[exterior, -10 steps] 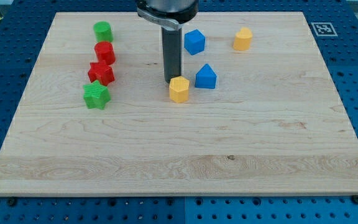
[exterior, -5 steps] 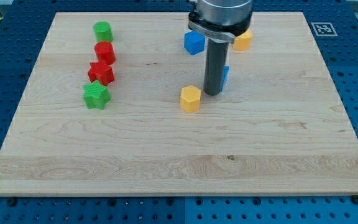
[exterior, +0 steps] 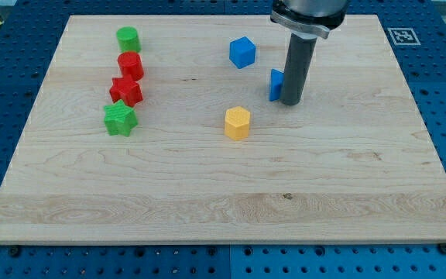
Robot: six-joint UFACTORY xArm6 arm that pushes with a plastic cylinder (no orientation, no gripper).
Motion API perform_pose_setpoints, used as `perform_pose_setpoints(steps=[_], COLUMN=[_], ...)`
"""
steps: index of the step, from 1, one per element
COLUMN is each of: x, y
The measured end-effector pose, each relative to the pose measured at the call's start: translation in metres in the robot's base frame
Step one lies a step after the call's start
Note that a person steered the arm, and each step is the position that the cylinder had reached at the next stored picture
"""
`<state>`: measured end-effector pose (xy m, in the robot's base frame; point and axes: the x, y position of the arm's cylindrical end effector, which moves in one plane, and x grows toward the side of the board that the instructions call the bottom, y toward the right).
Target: Adjust the blue blocks vertically above the yellow hexagon
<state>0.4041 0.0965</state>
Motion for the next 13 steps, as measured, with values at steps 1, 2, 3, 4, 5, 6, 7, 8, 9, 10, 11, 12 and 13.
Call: perform_pose_setpoints(steps=[1, 2, 3, 4, 5, 6, 7, 8, 9, 10, 11, 12, 13], x=[-0.008, -0.016, -0.02, -0.026, -0.024, -0.018, -0.017, -0.025, -0.039, -0.044, -0.048, -0.049, -0.049], y=[-0.011, -0.026, -0.041, -0.057, -0.047, 0.001, 0.041, 0.031, 0.009, -0.014, -0.035, -0.039, -0.022])
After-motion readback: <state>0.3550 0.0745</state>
